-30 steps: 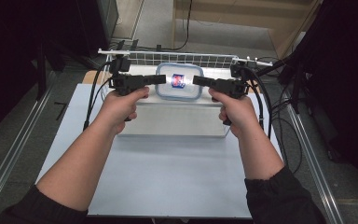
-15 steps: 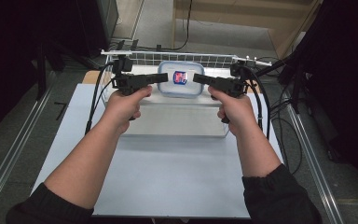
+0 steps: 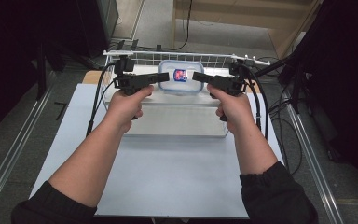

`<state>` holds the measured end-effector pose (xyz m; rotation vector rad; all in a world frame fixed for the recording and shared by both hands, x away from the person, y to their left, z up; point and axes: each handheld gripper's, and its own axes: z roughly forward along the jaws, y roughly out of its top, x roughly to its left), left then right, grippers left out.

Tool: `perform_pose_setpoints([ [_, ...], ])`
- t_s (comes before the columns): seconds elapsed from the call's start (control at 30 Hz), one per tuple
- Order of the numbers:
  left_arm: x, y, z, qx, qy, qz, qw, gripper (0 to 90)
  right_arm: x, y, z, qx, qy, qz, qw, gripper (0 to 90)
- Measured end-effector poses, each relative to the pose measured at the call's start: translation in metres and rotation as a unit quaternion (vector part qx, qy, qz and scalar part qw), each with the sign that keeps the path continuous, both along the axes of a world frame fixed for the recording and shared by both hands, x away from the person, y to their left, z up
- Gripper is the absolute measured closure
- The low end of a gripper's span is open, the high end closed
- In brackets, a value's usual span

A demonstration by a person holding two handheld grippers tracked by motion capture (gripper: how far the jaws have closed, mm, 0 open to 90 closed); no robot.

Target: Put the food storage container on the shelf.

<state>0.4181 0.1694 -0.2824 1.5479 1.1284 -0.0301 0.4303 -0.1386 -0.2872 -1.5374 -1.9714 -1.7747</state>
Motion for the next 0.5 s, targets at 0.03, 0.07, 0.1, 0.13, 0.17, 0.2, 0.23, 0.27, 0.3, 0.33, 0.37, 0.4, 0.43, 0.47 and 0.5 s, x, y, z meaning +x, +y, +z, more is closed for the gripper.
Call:
perform_pose_setpoints([
  [0.03, 0.0002, -0.0001, -0.0001, 0.000, -0.001, 0.001, 1.0000, 46.1, 0.0006, 0.0002, 0.0000, 0.000, 0.000, -0.001, 1.0000, 46.2],
  [0.07, 0.0002, -0.0002, -0.0002, 0.001, -0.002, 0.001, 1.0000, 46.1, 0.0006, 0.0002, 0.0000, 0.000, 0.000, -0.001, 1.0000, 46.2],
  [0.1, 0.0002, -0.0007, -0.0003, 0.004, -0.004, 0.003, 1.0000, 45.7, 0.0008, 0.0007, 0.0003, -0.001, -0.001, -0.003, 1.0000, 45.9],
  [0.13, 0.0002, -0.0007, -0.0003, 0.004, -0.004, 0.003, 1.0000, 45.3, 0.0012, 0.0006, 0.0000, -0.002, -0.003, -0.002, 1.0000, 45.8],
  [0.17, 0.0001, -0.0010, -0.0005, 0.004, -0.005, 0.003, 1.0000, 45.3, 0.0012, 0.0006, 0.0000, -0.002, -0.003, -0.002, 1.0000, 45.8],
  [0.2, 0.0005, -0.0014, -0.0008, 0.004, -0.005, 0.004, 1.0000, 44.7, 0.0017, 0.0006, -0.0003, -0.002, -0.002, -0.001, 1.0000, 45.0],
  [0.23, 0.0008, -0.0016, -0.0010, 0.004, -0.005, 0.005, 1.0000, 44.5, 0.0023, 0.0011, -0.0007, -0.004, -0.004, 0.000, 1.0000, 44.6],
  [0.27, 0.0008, -0.0016, -0.0010, 0.004, -0.005, 0.005, 1.0000, 44.3, 0.0023, 0.0011, -0.0007, -0.004, -0.004, 0.000, 1.0000, 44.6],
  [0.3, 0.0012, -0.0018, -0.0012, 0.002, -0.005, 0.007, 1.0000, 44.1, 0.0029, 0.0018, -0.0009, -0.004, -0.006, -0.002, 1.0000, 44.3],
  [0.33, 0.0014, -0.0020, -0.0014, 0.002, -0.006, 0.008, 0.9999, 43.9, 0.0034, 0.0019, -0.0012, -0.006, -0.007, -0.002, 1.0000, 43.7],
  [0.37, 0.0016, -0.0020, -0.0015, 0.003, -0.006, 0.009, 0.9999, 43.9, 0.0034, 0.0019, -0.0012, -0.006, -0.007, -0.002, 1.0000, 43.7],
  [0.4, 0.0018, -0.0023, -0.0017, 0.005, -0.009, 0.010, 0.9999, 43.2, 0.0034, 0.0029, -0.0012, -0.009, -0.003, -0.003, 1.0000, 42.5],
  [0.43, 0.0019, -0.0023, -0.0018, 0.006, -0.010, 0.011, 0.9999, 42.9, 0.0034, 0.0035, -0.0012, -0.009, 0.000, -0.002, 1.0000, 41.9],
  [0.47, 0.0019, -0.0023, -0.0018, 0.006, -0.010, 0.011, 0.9999, 42.7, 0.0034, 0.0035, -0.0012, -0.009, 0.000, -0.002, 1.0000, 41.9],
  [0.5, 0.0019, -0.0021, -0.0018, 0.009, -0.011, 0.014, 0.9998, 42.7, 0.0038, 0.0037, -0.0015, -0.011, -0.001, -0.002, 0.9999, 41.1],
])
